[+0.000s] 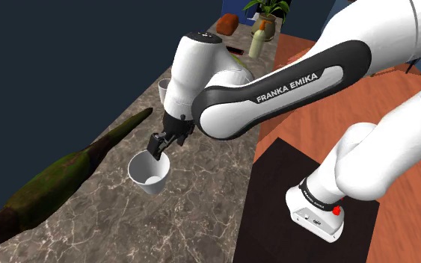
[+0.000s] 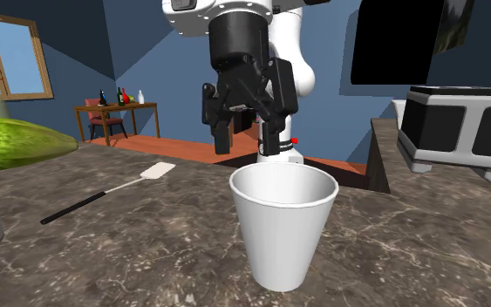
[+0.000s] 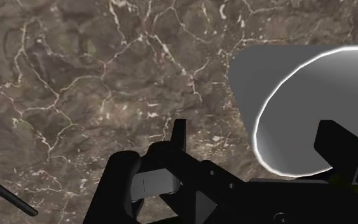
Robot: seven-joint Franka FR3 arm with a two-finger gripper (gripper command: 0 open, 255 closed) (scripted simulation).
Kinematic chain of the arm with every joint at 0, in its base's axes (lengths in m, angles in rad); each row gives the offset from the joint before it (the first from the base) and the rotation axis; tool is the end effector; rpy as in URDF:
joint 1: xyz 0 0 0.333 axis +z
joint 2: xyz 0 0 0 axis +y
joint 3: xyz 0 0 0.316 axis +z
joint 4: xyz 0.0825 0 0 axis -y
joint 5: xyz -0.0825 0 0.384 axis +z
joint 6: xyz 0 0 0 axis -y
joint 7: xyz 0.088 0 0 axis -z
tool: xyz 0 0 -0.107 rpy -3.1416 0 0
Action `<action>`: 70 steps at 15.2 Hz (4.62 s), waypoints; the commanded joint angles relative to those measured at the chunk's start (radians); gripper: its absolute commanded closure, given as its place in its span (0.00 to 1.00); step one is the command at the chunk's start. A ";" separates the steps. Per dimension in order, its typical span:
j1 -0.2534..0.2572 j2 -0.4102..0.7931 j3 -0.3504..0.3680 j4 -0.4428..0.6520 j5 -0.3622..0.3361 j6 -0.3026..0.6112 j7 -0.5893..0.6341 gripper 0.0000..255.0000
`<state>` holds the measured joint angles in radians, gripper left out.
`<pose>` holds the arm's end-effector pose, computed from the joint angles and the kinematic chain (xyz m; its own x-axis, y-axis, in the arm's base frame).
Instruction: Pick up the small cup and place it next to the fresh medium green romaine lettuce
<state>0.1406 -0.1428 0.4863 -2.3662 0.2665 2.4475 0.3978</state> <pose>0.4057 0.2967 0.3968 0.9914 0.0309 0.1276 0.0571 -0.9765 -0.2076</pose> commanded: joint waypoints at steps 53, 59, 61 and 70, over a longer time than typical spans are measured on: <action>-0.006 -0.061 -0.013 0.219 -0.016 -0.268 0.048 1.00; -0.009 -0.077 -0.021 0.285 -0.020 -0.349 0.055 1.00; -0.010 -0.081 -0.023 0.309 -0.021 -0.376 0.058 1.00; -0.054 -0.095 -0.110 0.338 -0.012 -0.444 -0.064 1.00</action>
<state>0.0957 -0.2457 0.3913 -2.0343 0.2562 2.0074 0.3590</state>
